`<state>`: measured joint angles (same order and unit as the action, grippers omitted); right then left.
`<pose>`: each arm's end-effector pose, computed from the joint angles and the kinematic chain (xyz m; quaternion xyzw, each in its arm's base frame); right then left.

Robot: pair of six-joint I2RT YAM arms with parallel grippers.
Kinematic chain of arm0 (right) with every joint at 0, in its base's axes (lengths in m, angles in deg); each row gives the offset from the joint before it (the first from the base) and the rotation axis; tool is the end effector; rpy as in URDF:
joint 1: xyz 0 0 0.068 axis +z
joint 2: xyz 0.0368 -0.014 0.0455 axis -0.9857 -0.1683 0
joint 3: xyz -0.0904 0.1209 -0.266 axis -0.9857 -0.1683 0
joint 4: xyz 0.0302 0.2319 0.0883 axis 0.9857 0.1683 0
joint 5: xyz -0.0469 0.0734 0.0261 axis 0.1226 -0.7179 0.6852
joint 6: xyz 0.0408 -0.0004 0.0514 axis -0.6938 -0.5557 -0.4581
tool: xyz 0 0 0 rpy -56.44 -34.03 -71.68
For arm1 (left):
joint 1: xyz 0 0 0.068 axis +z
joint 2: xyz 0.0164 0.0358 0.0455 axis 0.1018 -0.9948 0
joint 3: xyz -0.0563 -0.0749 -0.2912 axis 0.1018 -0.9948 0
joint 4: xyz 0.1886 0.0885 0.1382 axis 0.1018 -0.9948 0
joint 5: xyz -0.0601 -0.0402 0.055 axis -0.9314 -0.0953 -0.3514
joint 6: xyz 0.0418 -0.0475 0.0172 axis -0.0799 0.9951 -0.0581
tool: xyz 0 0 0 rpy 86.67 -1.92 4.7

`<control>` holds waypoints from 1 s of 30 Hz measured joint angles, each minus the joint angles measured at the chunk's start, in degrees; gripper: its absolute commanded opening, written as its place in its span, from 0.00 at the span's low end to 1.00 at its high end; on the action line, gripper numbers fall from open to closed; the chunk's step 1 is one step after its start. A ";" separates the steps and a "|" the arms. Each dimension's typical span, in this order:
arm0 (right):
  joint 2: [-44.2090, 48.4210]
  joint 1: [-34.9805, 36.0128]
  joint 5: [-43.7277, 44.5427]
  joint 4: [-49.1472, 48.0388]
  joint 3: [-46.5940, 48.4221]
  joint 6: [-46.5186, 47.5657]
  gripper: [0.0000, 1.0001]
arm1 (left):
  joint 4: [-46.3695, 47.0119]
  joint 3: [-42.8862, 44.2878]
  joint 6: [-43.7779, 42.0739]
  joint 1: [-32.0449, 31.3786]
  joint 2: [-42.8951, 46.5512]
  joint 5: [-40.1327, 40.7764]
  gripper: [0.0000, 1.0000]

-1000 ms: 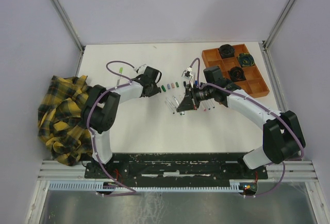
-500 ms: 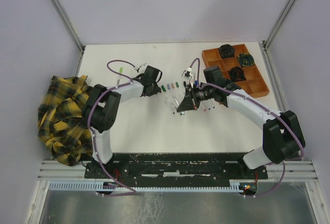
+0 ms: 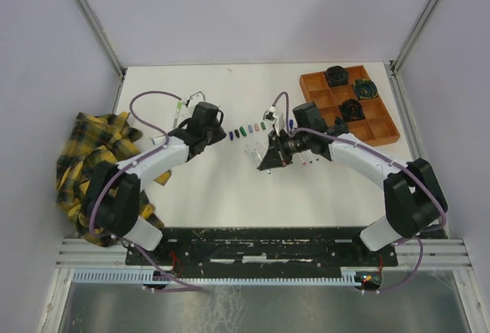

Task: Open the pen caps
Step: Place the pen at the center of the board.

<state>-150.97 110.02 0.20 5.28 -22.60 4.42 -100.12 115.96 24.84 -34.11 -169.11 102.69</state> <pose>0.2537 0.1910 0.2725 -0.3237 0.7880 0.4846 0.1988 0.3123 -0.1514 0.2533 -0.1766 0.8912 -0.1280 0.3976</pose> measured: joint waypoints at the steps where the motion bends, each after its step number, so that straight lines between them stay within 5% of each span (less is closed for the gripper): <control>1: -0.31 0.66 1.09 0.00 0.00 0.07 0.03 | 0.66 -2.10 -0.68 0.00 2.60 0.22 0.34; 12: -11.87 11.13 21.44 1.68 6.97 -2.32 0.07 | 11.80 -33.90 -7.63 0.00 34.88 -1.81 0.41; 21: -19.23 16.55 38.60 4.15 12.98 -8.41 0.09 | 12.00 -39.52 -7.67 0.00 54.01 -3.10 0.42; 30: -23.50 18.84 51.49 6.86 18.71 -10.78 0.12 | 8.81 -43.32 -6.69 0.00 62.49 -3.34 0.42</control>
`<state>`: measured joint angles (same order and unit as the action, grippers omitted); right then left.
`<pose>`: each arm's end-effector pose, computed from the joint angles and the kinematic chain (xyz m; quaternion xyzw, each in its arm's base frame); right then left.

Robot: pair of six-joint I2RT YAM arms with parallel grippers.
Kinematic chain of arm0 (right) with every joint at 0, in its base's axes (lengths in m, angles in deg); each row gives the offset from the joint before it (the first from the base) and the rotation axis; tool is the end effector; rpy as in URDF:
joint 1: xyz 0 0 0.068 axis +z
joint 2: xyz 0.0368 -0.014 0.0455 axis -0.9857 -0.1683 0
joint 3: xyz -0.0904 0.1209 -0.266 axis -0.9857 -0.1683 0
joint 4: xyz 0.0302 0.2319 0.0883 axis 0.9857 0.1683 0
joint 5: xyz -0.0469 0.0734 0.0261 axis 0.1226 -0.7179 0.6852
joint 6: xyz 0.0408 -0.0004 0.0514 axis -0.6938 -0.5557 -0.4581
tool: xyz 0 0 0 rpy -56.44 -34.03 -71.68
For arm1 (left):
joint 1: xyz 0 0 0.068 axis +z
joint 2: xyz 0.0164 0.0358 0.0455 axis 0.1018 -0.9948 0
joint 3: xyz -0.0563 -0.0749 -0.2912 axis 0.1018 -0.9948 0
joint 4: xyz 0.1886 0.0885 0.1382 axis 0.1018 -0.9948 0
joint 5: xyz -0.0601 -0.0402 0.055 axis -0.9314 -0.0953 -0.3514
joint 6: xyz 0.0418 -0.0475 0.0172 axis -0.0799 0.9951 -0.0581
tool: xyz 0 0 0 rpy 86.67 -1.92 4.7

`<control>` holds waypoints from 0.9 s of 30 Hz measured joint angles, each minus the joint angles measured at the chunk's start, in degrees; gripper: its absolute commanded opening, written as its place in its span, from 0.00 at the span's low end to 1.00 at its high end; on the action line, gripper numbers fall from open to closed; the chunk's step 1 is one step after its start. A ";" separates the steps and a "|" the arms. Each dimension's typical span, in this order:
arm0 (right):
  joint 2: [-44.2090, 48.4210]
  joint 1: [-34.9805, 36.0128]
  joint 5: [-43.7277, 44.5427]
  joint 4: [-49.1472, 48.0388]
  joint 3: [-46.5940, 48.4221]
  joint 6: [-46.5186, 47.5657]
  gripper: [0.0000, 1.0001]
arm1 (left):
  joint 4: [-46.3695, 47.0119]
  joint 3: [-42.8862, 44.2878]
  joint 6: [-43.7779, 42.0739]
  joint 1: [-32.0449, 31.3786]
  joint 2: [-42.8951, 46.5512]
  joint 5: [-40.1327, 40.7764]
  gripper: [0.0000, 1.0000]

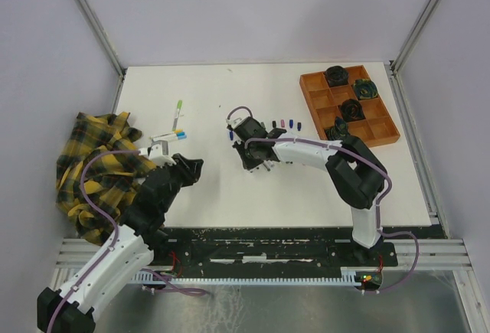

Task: Open the pen caps
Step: Place the pen at the center of the board.

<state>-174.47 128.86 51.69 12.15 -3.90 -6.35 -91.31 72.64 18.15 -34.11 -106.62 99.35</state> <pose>0.2797 0.3160 0.2037 -0.2531 0.9255 0.1494 0.2389 0.1108 -0.0464 0.2309 -0.1272 0.7795 -0.2515 0.5594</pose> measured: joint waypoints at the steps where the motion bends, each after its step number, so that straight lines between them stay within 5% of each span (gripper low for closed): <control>1: -0.68 0.09 1.29 0.35 0.72 -0.02 0.13 | -0.26 -0.17 0.15 0.00 0.28 0.00 0.42; 19: -5.18 0.20 5.86 4.24 4.13 0.15 0.37 | -2.78 -1.01 0.85 0.00 1.75 -1.29 0.42; 27: -5.03 0.20 4.87 5.11 4.35 1.01 0.38 | -2.75 -0.55 0.79 0.00 -2.40 -1.42 0.46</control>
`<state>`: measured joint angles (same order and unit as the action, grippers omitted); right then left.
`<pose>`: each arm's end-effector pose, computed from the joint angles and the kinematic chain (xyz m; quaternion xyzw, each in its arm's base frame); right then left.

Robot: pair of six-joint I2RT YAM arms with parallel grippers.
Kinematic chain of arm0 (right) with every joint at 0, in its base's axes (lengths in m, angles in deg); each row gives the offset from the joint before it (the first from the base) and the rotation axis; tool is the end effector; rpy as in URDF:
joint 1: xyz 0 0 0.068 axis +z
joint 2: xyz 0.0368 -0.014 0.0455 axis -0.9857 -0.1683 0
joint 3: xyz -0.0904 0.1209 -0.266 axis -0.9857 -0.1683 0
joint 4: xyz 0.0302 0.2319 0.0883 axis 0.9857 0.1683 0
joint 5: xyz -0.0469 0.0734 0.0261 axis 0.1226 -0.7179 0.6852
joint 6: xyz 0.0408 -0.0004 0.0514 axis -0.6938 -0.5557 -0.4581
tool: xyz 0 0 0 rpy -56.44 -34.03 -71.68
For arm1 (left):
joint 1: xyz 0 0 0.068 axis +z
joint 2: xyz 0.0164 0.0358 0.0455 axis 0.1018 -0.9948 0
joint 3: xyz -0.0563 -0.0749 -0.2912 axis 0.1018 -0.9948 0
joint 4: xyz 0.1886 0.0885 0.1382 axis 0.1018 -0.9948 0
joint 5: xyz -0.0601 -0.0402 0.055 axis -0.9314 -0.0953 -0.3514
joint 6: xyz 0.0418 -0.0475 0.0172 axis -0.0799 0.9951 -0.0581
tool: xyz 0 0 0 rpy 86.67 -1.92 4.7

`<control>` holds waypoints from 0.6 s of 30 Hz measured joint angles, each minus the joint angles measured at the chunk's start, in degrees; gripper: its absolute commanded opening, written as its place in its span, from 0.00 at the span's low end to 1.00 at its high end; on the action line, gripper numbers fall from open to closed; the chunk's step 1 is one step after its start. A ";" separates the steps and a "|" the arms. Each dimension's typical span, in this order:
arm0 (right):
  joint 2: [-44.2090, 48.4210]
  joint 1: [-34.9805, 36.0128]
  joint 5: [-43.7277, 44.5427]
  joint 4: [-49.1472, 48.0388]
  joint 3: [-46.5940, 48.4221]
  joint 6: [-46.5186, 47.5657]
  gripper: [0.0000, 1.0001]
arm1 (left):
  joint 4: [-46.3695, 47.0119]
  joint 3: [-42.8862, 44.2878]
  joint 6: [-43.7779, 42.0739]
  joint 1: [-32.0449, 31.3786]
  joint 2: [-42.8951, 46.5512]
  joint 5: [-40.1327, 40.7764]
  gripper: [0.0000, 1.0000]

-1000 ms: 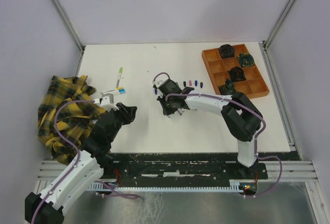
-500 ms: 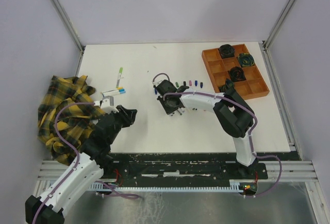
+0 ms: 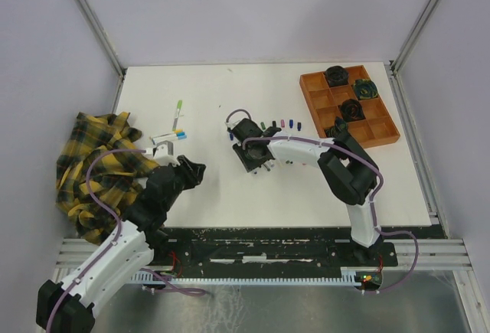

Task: Open the pen caps
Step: Place the pen at the center of the board, then pick up the pen from the center of the board.

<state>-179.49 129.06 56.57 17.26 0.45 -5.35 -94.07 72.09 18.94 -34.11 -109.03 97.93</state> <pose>0.2897 0.3230 0.1844 -0.2568 0.9368 0.0864 0.2212 0.1127 -0.0488 0.2174 -0.1236 0.8098 -0.2397 0.5210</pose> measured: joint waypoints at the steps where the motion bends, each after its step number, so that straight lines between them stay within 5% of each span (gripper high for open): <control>1: 0.22 0.00 -0.50 0.17 0.00 0.15 0.38 | 0.02 0.33 -0.04 0.00 -0.79 0.02 0.47; 14: 23.23 -2.08 -9.77 0.87 -2.19 8.35 0.39 | 8.57 5.55 -8.02 1.16 -15.43 6.05 0.78; 18: 32.37 -8.76 -23.74 1.68 -4.13 16.41 0.59 | 11.65 10.80 -10.54 6.60 -26.32 6.54 0.78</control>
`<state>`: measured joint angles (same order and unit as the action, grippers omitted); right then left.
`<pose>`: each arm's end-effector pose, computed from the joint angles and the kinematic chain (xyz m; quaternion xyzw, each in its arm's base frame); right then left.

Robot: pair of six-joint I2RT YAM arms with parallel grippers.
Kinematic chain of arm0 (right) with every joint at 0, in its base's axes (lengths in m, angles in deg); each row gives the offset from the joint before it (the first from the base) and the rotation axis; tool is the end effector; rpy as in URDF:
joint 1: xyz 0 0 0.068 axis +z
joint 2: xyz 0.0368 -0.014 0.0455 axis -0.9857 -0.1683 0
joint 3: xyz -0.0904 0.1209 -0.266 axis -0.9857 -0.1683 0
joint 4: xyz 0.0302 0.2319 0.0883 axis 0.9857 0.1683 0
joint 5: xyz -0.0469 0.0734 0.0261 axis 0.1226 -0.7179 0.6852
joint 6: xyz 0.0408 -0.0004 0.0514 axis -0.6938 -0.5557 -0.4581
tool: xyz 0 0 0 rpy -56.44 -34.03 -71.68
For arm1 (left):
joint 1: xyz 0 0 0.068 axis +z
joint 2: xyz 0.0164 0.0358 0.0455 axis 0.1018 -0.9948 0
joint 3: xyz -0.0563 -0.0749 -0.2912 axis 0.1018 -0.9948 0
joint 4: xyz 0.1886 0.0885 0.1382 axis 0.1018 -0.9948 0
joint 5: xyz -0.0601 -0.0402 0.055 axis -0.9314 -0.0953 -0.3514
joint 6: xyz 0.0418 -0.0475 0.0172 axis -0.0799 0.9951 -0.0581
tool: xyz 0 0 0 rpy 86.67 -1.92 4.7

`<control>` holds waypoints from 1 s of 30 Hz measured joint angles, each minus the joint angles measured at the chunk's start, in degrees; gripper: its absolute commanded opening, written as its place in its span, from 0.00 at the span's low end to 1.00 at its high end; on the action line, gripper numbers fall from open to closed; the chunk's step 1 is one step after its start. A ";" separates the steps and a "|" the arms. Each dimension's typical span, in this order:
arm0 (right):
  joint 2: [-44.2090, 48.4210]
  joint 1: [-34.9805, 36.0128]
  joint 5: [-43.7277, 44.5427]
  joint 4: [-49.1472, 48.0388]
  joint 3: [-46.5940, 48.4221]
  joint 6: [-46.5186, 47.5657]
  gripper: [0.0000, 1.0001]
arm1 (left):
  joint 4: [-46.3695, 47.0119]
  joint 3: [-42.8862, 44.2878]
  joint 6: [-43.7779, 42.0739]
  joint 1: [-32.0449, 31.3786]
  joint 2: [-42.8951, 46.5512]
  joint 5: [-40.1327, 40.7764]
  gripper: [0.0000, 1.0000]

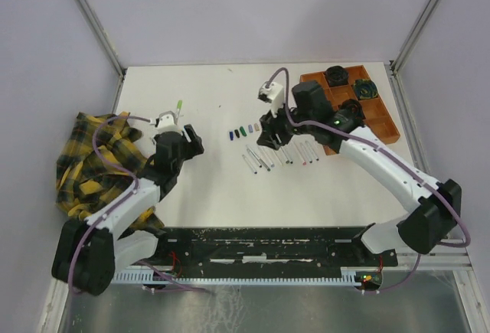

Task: Open the pen caps
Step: Pick up the pen from the center of the board.

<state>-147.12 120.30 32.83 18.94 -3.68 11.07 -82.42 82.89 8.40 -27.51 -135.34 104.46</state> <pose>0.2390 0.2217 0.3687 -0.3660 0.8053 0.2858 0.3686 0.1937 -0.0597 0.2431 -0.1241 0.8248 -0.1013 0.5423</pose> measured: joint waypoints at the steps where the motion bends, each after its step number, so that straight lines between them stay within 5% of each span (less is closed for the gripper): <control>1: 1.64 -2.14 -4.31 0.31 -0.50 2.19 0.63 | 0.24 2.32 -0.46 1.73 -3.45 -0.24 0.77; 9: -0.31 -9.81 -27.47 9.25 -1.05 12.48 0.64 | -2.08 26.62 -2.71 11.78 -30.71 -3.96 0.66; 17: -0.87 -11.30 -31.32 11.34 -1.05 14.82 0.64 | -16.41 53.07 -10.62 16.85 -55.63 -6.21 0.57; 30: -0.76 -13.66 -32.92 11.61 -1.05 15.65 0.63 | -32.17 68.67 -18.67 20.74 -67.28 -9.90 0.41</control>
<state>-147.89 106.64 -0.09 30.55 -4.73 26.72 -114.59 151.57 -10.26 -6.77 -202.62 94.56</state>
